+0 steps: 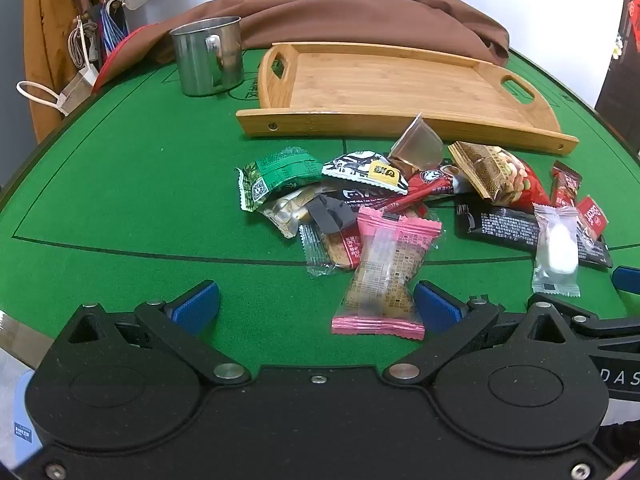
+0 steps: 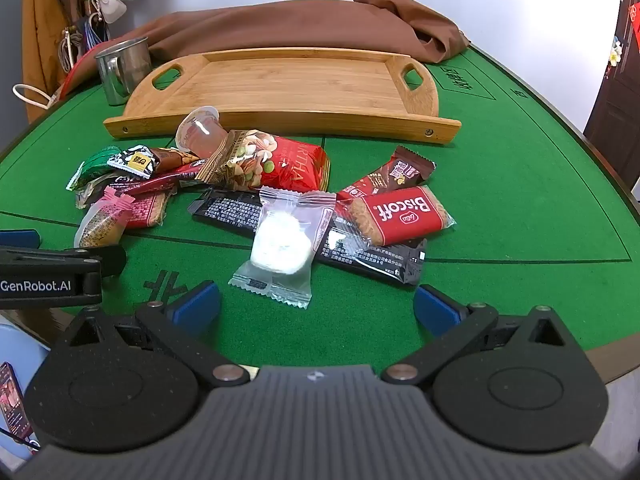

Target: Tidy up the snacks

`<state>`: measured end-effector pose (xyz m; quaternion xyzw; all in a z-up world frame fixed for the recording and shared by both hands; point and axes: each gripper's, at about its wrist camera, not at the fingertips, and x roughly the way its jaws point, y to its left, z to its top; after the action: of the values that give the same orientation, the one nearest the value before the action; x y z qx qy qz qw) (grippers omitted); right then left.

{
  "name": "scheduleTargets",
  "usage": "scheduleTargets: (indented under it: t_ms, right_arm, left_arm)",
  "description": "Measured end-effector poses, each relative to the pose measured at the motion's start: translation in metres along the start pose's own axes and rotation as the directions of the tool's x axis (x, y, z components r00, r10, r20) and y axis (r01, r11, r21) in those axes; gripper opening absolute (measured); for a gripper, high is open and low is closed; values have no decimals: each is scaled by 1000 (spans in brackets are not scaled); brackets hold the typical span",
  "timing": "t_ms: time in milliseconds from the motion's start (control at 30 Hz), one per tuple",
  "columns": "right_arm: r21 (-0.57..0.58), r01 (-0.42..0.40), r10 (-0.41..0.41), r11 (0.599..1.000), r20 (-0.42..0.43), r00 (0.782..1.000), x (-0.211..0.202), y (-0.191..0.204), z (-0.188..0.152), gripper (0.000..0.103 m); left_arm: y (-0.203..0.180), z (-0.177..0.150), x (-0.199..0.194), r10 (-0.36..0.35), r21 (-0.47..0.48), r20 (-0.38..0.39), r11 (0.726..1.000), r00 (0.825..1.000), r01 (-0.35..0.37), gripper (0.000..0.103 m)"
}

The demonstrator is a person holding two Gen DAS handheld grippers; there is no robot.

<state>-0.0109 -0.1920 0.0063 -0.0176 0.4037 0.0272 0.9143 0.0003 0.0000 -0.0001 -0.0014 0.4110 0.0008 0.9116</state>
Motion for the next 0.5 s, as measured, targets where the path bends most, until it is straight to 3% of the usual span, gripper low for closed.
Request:
scheduleTargets:
  t_ms: [500]
  right_arm:
    - [-1, -1, 1, 1000, -1, 1000, 0, 0, 0, 103]
  left_arm:
    - [0, 0, 0, 1, 1, 1, 1000, 1000, -1, 103]
